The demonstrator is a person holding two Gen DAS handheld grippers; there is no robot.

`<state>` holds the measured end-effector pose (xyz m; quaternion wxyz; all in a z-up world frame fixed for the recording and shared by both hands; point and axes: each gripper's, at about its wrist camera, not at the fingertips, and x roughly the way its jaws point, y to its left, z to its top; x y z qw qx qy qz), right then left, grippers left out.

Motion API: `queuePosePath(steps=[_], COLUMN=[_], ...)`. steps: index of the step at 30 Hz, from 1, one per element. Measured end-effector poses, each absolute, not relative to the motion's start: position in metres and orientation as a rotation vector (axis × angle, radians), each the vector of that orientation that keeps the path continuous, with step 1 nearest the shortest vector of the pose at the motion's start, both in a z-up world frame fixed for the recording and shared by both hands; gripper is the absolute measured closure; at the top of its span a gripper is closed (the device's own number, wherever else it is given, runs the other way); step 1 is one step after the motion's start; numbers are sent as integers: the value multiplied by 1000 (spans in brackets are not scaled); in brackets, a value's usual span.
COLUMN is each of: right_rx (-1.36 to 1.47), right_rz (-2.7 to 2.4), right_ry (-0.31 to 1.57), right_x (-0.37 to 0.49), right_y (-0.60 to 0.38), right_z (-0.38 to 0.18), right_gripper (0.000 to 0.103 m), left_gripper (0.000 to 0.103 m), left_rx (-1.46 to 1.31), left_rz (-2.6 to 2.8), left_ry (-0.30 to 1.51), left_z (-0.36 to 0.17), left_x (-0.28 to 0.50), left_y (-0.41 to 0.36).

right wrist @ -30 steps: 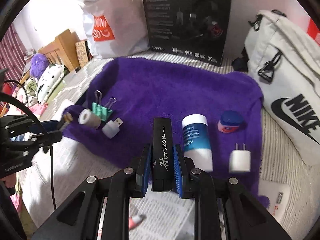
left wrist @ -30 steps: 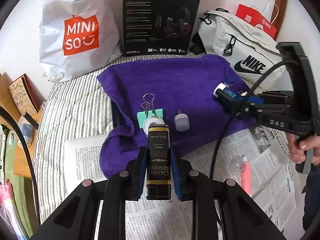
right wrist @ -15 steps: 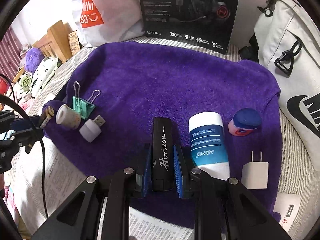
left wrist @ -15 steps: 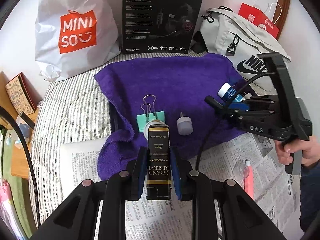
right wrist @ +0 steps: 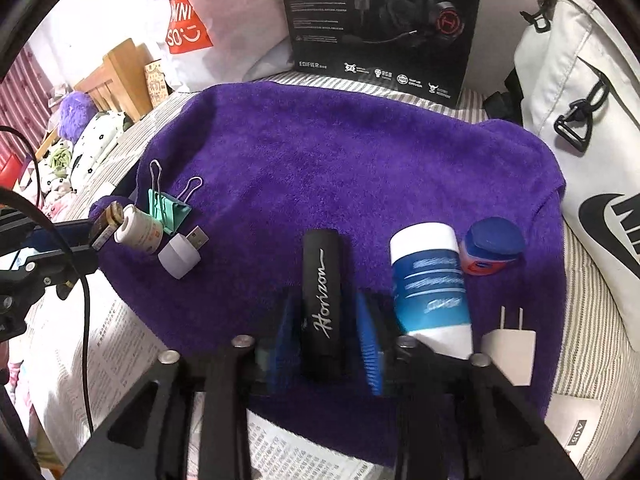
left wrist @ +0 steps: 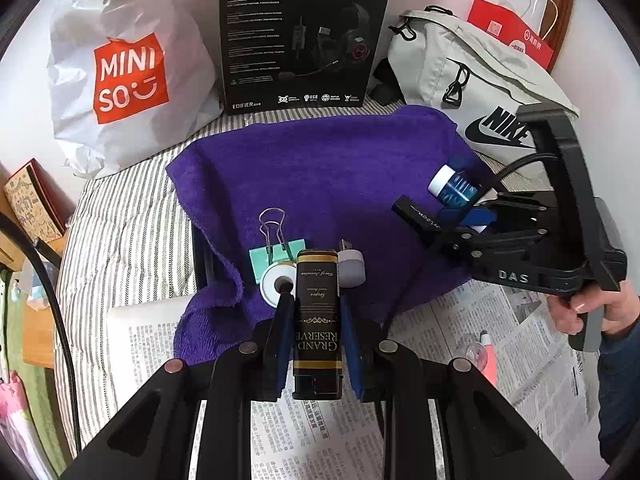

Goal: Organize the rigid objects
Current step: 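Lay the black stick on the towel and open the right tool while the left tool carries the box, then lower the 'Grand Reserve' box onto the towel beside the clip and open the left tool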

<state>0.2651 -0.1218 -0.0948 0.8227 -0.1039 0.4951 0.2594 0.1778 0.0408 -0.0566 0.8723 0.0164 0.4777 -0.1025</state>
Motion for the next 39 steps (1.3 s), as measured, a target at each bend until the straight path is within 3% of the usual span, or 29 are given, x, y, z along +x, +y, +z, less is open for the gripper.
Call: queuePosePath(steps=[39], right_rx=[-59], right_rz=[499], right_ry=[950], right_x=[163], right_y=[-232], right_z=[-62], right_gripper=[64], left_gripper=[80], left_rx=[141], left_rz=[-227], left_ry=[1087], left_z=[-97], left_x=[242], left_y=[-35])
